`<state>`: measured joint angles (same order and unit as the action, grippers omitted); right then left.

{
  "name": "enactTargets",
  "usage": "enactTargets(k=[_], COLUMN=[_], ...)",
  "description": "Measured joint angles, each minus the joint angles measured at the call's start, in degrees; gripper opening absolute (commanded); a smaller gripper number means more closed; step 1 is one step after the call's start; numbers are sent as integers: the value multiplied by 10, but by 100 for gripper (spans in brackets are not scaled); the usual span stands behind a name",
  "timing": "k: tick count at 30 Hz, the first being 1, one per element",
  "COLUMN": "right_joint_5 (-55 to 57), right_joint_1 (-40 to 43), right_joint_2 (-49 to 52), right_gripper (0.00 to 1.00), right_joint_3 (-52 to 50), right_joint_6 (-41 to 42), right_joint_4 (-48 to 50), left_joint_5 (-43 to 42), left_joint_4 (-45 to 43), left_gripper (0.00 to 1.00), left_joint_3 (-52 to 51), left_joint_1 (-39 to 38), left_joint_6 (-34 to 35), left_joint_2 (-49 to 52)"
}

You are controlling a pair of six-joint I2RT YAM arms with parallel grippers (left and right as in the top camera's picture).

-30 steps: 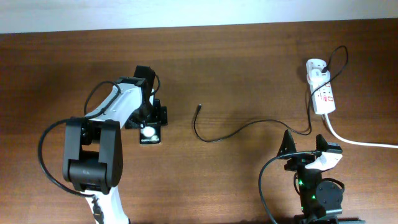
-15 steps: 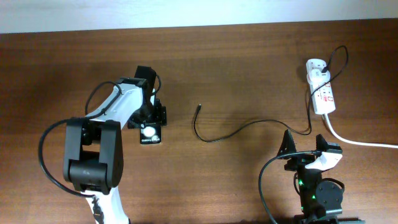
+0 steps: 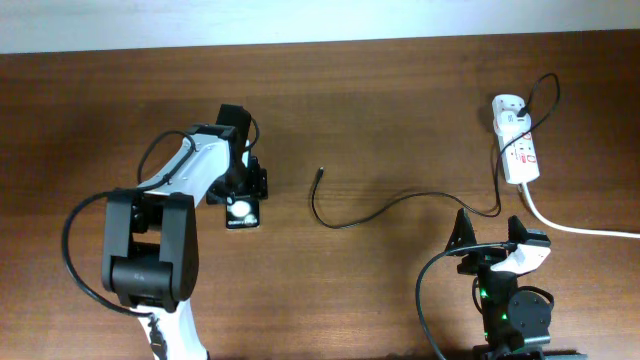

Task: Plug charger to phone and switch on socket
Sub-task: 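Close the left gripper on the phone's sides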

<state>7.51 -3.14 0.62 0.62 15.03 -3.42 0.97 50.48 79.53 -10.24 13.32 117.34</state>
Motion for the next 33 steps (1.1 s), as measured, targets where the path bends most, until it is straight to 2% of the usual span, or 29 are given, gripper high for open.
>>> enactTargets(k=[7, 9, 15, 19, 20, 23, 33], right_joint_5=[0, 0, 0, 0, 0, 0, 0], right_joint_1=[0, 0, 0, 0, 0, 0, 0], right_joint_2=[0, 0, 0, 0, 0, 0, 0], right_gripper=[98, 99, 99, 99, 99, 99, 99], right_joint_3=[0, 0, 0, 0, 0, 0, 0], right_joint_6=[0, 0, 0, 0, 0, 0, 0], right_joint_4=[0, 0, 0, 0, 0, 0, 0], left_joint_5=[10, 10, 10, 10, 10, 8, 10], left_joint_4=[36, 39, 44, 10, 3, -17, -34], left_gripper=[78, 81, 81, 82, 86, 89, 89], left_joint_3=[67, 75, 75, 49, 39, 34, 37], left_joint_1=[0, 0, 0, 0, 0, 0, -3], left_joint_6=[0, 0, 0, 0, 0, 2, 2], left_joint_2=[4, 4, 4, 4, 4, 4, 26])
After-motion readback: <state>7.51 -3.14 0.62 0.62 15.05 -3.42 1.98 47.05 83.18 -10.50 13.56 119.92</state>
